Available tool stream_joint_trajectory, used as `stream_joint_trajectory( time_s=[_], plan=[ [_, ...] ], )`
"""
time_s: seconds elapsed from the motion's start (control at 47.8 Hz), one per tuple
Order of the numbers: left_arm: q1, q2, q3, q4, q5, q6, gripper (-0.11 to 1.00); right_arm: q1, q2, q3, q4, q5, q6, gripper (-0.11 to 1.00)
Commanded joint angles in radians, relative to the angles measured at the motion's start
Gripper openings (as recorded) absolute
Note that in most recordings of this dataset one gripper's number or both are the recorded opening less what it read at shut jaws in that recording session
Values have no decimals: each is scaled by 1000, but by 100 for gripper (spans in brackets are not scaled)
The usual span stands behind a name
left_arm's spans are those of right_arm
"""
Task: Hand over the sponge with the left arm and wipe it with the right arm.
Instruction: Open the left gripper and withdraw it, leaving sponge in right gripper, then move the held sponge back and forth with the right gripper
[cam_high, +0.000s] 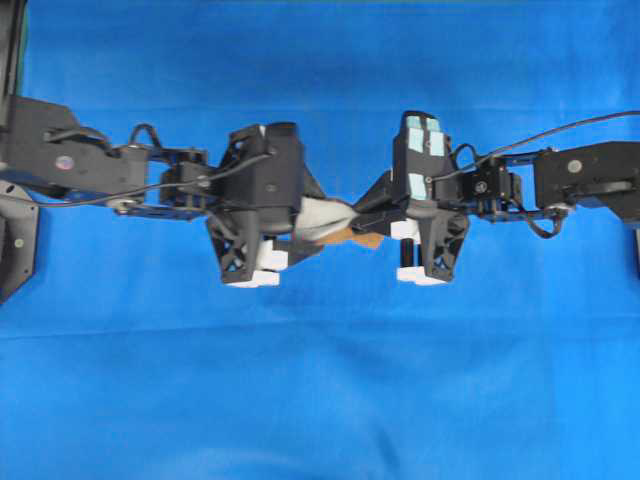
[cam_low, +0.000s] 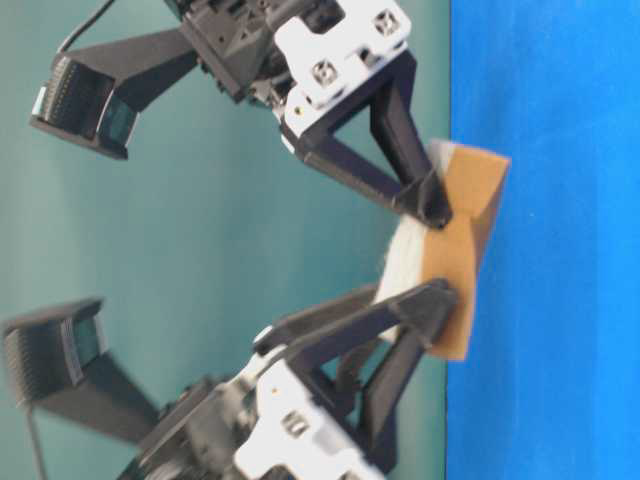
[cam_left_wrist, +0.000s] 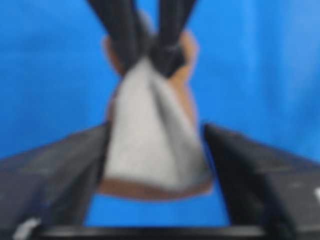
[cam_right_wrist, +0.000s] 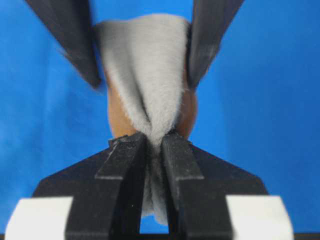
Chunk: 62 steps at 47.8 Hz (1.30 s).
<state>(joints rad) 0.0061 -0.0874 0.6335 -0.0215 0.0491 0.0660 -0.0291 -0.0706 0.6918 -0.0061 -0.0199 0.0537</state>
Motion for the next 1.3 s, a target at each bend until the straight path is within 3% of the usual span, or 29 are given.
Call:
stream_joint_trajectory(
  time_s=[0.0,0.063,0.293,0.523,0.857,1.275],
  plan=[
    [-6,-67,23,-2,-58,-2,81,-2,-34,0,-2,-3,2,14],
    [-6,-103,55,-3,-95,-3,89,-3,-43,3,-3,-5,2,14],
    [-6,-238,196,-5,-224,-6,88,-3,-67,21,-3,-3,2,14],
    [-12,-337,288,-5,-259,-8,88,-3,-78,21,-2,18,2,14],
    [-14,-342,293,-5,-262,-6,87,-2,-51,14,-2,23,2,14],
    [-14,-347,298,-5,-262,-6,87,0,140,8,5,18,14,14]
  ],
)
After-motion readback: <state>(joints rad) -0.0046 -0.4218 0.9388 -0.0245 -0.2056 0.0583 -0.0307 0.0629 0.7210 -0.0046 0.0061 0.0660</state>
